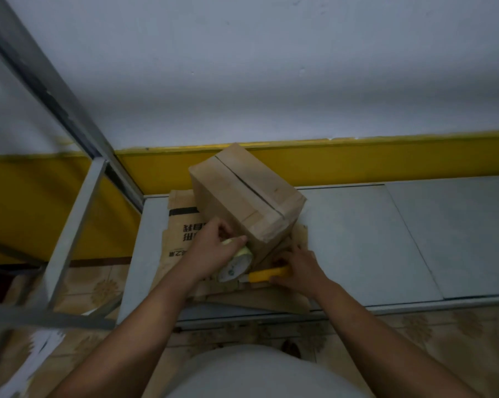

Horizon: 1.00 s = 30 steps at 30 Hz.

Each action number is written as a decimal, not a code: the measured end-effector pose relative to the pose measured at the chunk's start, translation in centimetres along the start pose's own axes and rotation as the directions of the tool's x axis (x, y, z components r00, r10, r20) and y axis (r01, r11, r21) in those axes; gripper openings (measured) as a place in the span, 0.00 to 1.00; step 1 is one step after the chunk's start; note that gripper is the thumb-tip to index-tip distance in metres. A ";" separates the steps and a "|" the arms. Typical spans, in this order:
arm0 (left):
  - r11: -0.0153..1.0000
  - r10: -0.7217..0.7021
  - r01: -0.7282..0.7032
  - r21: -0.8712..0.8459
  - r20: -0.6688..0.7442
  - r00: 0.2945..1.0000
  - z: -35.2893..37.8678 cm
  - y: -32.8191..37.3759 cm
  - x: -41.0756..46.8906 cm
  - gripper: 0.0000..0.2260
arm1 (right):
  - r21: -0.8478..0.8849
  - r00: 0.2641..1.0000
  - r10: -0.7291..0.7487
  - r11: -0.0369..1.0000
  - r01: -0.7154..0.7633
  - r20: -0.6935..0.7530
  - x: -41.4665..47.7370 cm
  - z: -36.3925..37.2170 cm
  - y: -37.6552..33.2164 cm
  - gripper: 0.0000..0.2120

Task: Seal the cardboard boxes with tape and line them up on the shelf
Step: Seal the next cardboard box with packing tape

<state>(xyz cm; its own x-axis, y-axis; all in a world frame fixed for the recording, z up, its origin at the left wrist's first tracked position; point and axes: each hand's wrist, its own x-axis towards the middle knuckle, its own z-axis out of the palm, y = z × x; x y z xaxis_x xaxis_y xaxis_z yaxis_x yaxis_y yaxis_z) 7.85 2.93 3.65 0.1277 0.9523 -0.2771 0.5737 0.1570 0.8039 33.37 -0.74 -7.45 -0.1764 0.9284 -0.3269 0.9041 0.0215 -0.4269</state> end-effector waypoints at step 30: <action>0.977 0.169 -0.195 0.090 0.240 0.956 -1.3 1.6 -1.1 0.13 | 0.224 1.000 0.023 0.974 -0.019 -0.015 -10.3 -12.2 -10.5 0.10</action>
<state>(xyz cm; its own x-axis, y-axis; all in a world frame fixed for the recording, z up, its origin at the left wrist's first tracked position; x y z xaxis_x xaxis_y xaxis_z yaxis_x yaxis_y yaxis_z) 7.55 2.43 5.90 0.4126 0.8744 -0.2554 0.6084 -0.0559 0.7917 30.47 -6.02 10.71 -0.1498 0.9341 -0.3241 0.7968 -0.0800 -0.5989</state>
